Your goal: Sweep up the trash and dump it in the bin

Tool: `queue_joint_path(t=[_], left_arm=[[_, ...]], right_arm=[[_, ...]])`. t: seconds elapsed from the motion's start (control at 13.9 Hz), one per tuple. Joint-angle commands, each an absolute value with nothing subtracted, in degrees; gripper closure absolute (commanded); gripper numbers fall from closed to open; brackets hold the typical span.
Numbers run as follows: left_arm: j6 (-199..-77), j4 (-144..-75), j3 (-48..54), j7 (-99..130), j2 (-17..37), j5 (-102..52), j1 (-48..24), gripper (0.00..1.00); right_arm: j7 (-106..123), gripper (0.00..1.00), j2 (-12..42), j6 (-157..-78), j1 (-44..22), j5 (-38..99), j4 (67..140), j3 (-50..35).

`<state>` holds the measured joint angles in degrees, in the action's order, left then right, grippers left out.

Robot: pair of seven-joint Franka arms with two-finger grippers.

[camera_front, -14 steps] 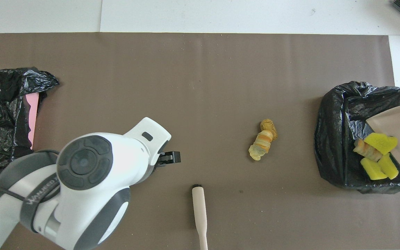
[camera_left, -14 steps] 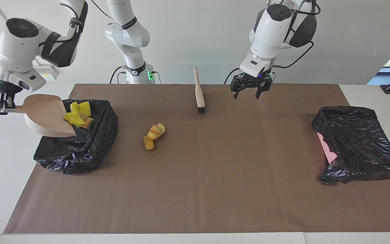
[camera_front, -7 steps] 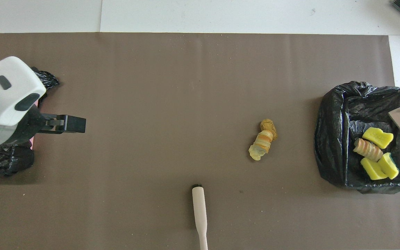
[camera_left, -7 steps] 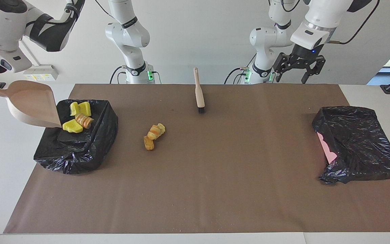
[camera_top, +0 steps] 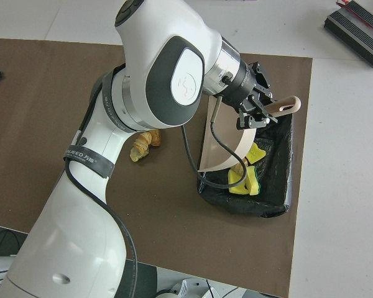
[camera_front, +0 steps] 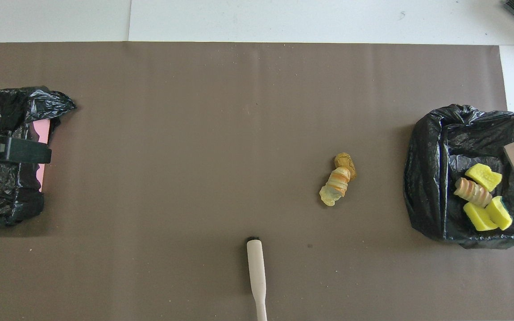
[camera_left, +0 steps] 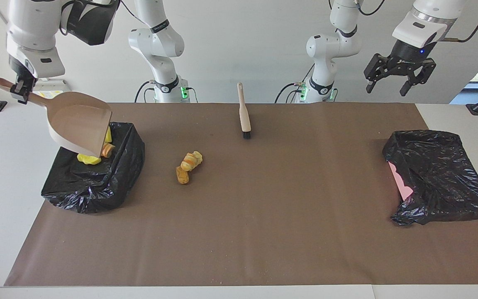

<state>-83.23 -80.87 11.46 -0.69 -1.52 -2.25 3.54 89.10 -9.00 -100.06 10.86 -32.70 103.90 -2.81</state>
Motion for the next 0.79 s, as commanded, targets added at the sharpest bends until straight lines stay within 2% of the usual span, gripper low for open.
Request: queue_joint_path(t=[0.0,0.29,0.57,0.72], left_arm=[[-81.47,-78.66,12.04,-2.28,-0.62,-1.06,4.48,0.00],[-81.82,-78.57,10.99,-3.34,-0.44,-1.05,4.83,0.00],[-82.00,-78.49,10.90,-3.60,-0.09,-1.05,4.66,0.00],[-81.04,-76.48,7.32,-6.22,1.49,-1.14,3.43,0.00]], right_arm=[[75.90,1.00,-11.34,-98.53,7.05,-27.97,106.52,-2.99],[45.52,1.00,-10.81,-91.68,-3.58,-19.89,106.26,-3.08],[22.83,1.00,-7.13,-92.02,-9.65,-11.97,105.82,-3.08],[4.93,1.00,-4.06,-92.63,-13.78,-8.28,104.86,-3.08]])
